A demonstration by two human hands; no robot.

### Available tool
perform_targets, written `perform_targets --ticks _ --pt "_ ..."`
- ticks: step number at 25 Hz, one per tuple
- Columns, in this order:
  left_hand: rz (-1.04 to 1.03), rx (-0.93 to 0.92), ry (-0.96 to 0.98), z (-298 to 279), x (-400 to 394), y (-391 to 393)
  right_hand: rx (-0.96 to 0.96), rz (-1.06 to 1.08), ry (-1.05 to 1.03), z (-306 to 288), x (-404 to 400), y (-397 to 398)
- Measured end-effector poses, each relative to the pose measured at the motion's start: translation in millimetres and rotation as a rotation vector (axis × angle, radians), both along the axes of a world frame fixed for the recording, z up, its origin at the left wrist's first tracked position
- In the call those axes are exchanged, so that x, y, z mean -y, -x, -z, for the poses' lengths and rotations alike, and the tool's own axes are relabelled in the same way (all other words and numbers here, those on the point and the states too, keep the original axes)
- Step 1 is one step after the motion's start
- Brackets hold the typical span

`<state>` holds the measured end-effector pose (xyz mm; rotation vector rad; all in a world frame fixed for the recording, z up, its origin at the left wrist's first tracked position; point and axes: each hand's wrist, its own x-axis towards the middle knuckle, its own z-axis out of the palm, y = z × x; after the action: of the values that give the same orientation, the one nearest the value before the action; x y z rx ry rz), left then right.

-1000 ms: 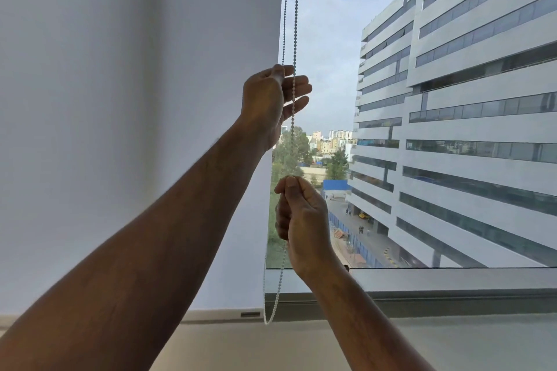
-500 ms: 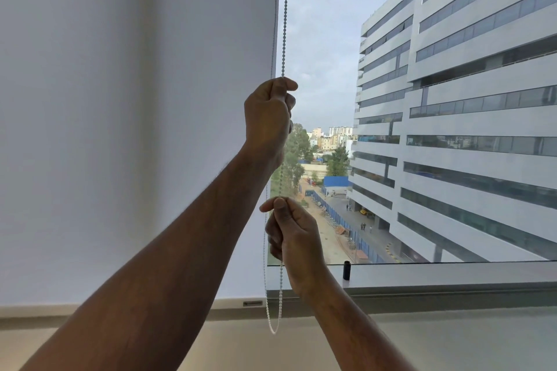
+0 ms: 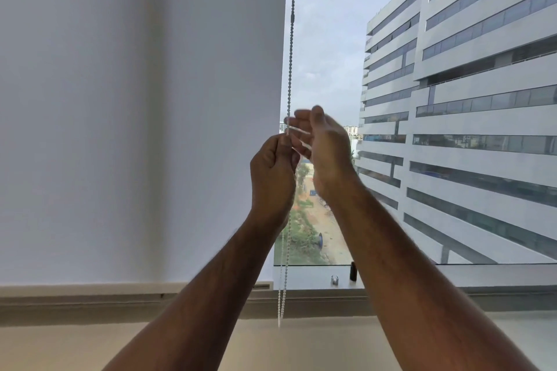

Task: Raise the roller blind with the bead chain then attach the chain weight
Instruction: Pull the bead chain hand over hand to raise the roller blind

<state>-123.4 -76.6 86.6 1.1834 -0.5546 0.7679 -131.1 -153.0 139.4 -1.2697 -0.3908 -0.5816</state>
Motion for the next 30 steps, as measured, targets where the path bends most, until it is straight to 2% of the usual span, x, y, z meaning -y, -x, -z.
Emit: perform_targets --ticks 5,11,19,25,30 --pt "0.0 -0.043 0.004 23 5 1 0.01 -0.07 0.031 -57 -9 -6" --pt "0.025 -0.062 -0.025 45 6 3 -0.052 -0.132 -0.027 -77 -20 -12" --pt "0.033 -0.096 -0.04 64 5 4 -0.015 -0.04 -0.034 -53 -22 -15" --pt "0.171 -0.217 -0.003 80 1 -1 0.039 -0.014 -0.009 -24 -18 -10" --pt "0.162 -0.239 -0.05 65 -6 -13 0.036 0.028 0.018 -2 -13 0"
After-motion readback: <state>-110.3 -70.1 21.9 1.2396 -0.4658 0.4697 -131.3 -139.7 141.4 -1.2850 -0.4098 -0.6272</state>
